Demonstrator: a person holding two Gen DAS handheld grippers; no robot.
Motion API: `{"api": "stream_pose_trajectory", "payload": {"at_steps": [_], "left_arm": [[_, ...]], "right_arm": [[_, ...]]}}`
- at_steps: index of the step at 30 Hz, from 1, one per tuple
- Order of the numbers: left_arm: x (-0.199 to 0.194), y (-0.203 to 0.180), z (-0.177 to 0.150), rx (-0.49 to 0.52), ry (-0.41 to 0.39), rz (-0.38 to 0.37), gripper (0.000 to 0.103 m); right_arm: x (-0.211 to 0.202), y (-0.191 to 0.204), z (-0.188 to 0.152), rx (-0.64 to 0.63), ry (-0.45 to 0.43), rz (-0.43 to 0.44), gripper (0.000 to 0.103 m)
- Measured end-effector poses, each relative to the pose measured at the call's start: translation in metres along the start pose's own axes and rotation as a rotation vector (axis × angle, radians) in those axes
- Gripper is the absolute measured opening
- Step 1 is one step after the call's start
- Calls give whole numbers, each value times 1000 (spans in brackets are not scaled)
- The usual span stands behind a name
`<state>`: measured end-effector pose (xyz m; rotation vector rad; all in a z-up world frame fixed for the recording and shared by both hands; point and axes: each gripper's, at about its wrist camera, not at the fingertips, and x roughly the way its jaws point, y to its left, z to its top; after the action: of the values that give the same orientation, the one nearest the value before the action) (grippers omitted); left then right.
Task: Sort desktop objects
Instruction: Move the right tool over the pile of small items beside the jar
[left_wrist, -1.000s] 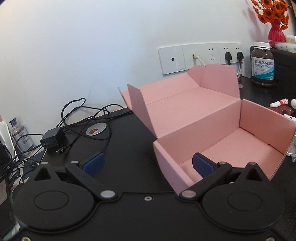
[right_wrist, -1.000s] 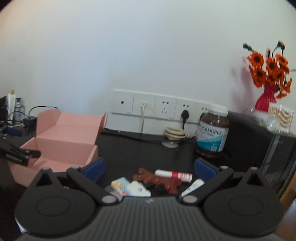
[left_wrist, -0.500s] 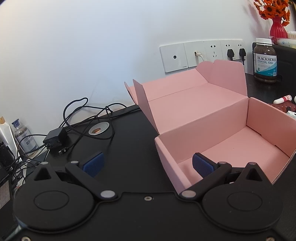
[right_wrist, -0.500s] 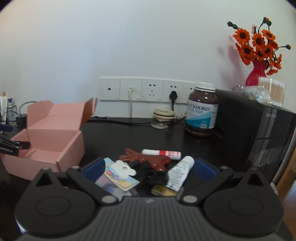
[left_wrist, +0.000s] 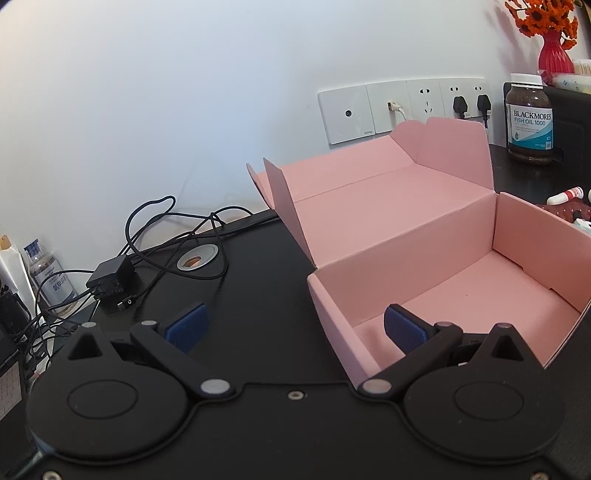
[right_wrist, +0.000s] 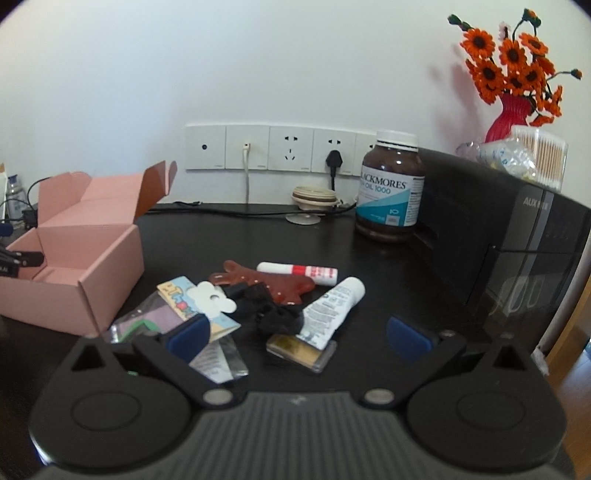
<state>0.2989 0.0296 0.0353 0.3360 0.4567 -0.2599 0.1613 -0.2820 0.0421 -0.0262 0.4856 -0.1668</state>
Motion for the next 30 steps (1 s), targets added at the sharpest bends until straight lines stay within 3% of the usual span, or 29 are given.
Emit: {"api": "stream_pose_trajectory", "payload": {"at_steps": [10,23,26,30], "left_arm": [[0,0,0,-1,2,-1,103],[1,0,-1,0,1,3,103],[0,-1,-1,6,-5,6,103],[0,-2,0,6,-3,6,103]], "right_arm": [[1,-25,-5,20,33,-6,102],[30,-60,10,257,98,-38,100],[43,-59,14,274,133,-42,88],[54,-60,16,300,154,-38,82]]}}
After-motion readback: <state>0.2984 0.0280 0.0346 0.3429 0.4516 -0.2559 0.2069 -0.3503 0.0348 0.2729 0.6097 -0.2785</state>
